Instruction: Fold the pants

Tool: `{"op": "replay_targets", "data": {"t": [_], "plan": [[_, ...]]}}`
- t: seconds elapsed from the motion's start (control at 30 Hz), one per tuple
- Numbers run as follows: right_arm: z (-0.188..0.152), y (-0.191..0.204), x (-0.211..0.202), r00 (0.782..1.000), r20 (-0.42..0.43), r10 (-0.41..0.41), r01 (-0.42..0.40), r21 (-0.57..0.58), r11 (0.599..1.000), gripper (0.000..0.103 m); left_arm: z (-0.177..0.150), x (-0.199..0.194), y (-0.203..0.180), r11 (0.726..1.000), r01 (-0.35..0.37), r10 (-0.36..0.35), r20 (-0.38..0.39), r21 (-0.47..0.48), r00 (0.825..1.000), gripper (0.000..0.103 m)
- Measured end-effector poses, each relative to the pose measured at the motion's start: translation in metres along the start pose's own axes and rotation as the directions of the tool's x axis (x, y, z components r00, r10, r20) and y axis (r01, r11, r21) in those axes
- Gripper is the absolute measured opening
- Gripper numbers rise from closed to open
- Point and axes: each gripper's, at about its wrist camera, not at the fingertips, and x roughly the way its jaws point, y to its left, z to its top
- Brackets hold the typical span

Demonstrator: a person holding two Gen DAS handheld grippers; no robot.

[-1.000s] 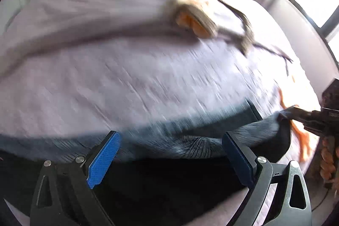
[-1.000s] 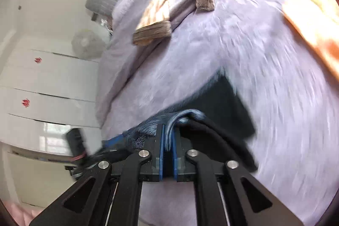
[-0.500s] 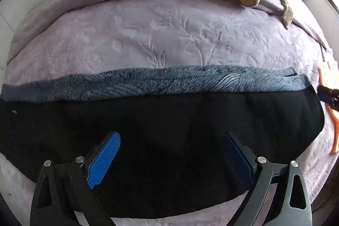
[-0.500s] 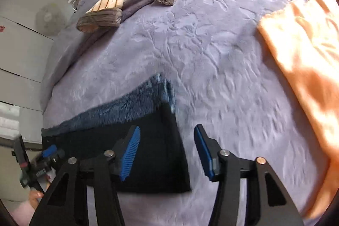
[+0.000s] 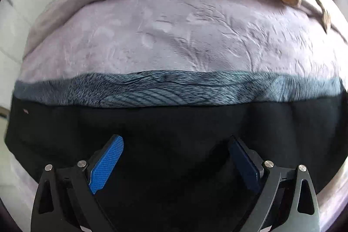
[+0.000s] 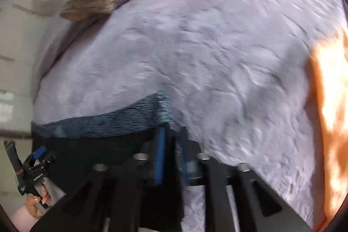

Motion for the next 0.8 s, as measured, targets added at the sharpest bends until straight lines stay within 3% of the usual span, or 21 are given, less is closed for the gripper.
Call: {"op": "replay_targets", "data": {"t": [0.13, 0.23, 0.33, 0.47, 0.57, 0.67, 0.73, 0.8], "plan": [[-0.032, -0.002, -0.045, 0.991, 0.104, 0.082, -0.087, 0.048, 0.995, 0.034, -0.007, -0.015, 0.017, 1.0, -0.018, 0.018, -0.007, -0.025, 1.0, 0.098], [-0.045, 0.041, -0.056, 0.983, 0.064, 0.172, -0.165, -0.101, 0.981, 0.034, -0.015, -0.031, 0.032, 0.999, -0.019, 0.019, -0.012, -0.036, 1.0, 0.098], [-0.044, 0.109, -0.038, 0.972, -0.047, 0.23, -0.233, -0.308, 0.923, 0.034, -0.019, -0.048, 0.055, 0.998, -0.021, 0.021, -0.005, -0.057, 1.0, 0.098], [-0.038, 0.219, 0.004, 0.937, -0.204, 0.282, -0.348, -0.514, 0.784, 0.034, -0.022, -0.057, 0.105, 0.996, -0.019, 0.021, 0.011, -0.092, 1.0, 0.098], [-0.04, 0.296, 0.044, 0.924, -0.286, 0.253, -0.379, -0.612, 0.694, 0.034, -0.03, -0.052, 0.139, 0.994, -0.053, 0.055, 0.019, -0.093, 0.998, 0.098], [-0.044, 0.351, 0.08, 0.924, -0.325, 0.199, -0.376, -0.683, 0.627, 0.034, -0.036, -0.037, 0.174, 0.994, -0.057, 0.058, 0.012, -0.096, 0.998, 0.098], [-0.051, 0.392, 0.11, 0.933, -0.329, 0.146, -0.351, -0.74, 0.573, 0.034, -0.04, -0.028, 0.191, 0.994, -0.055, 0.057, 0.014, -0.094, 0.998, 0.098], [-0.047, 0.415, 0.137, 0.94, -0.322, 0.111, -0.328, -0.77, 0.547, 0.034, -0.043, -0.023, 0.203, 0.995, -0.044, 0.046, 0.018, -0.085, 0.999, 0.098]]}}
